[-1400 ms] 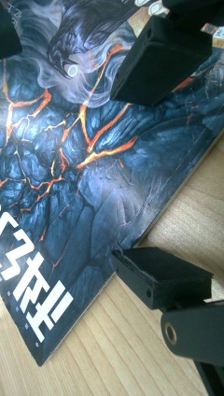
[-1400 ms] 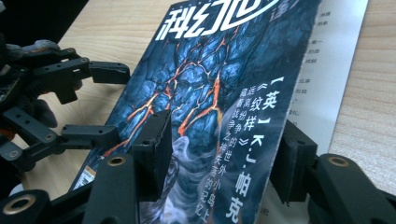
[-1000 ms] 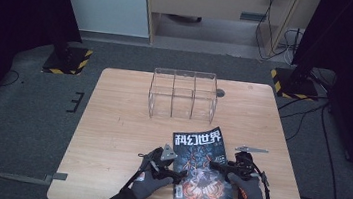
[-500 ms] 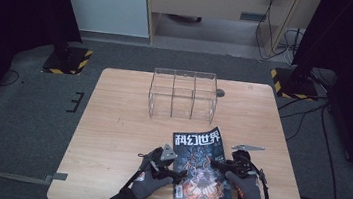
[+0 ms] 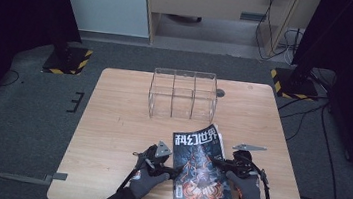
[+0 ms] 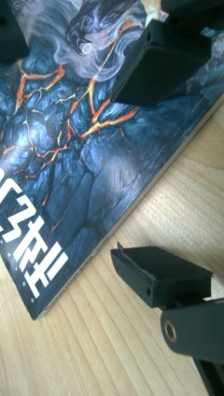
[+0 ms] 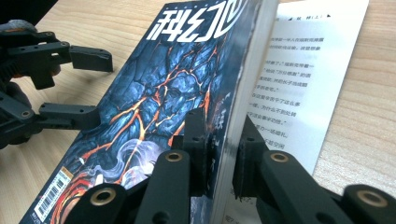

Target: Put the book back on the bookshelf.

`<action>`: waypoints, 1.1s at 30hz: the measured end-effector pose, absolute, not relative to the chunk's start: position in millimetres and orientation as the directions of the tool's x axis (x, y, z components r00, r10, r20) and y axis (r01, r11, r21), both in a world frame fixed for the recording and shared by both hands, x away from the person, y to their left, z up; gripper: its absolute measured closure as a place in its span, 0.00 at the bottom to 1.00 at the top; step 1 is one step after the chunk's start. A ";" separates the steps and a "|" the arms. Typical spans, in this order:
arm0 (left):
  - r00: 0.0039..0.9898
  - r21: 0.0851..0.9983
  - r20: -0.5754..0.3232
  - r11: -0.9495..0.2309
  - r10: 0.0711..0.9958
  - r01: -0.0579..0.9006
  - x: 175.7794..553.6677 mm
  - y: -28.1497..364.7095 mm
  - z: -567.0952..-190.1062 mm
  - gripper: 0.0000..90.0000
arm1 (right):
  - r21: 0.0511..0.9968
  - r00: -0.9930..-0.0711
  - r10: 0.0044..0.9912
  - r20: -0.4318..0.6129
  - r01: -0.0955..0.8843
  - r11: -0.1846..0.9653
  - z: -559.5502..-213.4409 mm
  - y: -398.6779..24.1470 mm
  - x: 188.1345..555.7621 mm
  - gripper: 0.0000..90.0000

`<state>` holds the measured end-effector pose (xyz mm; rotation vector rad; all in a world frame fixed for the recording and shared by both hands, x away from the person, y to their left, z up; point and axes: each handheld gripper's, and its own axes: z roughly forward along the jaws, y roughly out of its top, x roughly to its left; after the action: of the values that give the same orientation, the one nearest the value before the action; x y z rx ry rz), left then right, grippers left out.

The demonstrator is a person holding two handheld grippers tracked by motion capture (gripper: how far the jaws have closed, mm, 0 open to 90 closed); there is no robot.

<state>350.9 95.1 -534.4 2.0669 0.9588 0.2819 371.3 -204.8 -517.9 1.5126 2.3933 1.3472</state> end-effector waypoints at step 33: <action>0.654 0.793 -0.221 -0.257 0.724 0.552 356.2 104.3 -529.5 0.21 | 0.800 -0.636 0.691 0.344 0.583 0.138 -488.4 -199.4 353.8 0.94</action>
<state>356.2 104.3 -529.5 1.9411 0.9996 0.2326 353.8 -199.4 -488.4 1.2863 2.2872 1.5245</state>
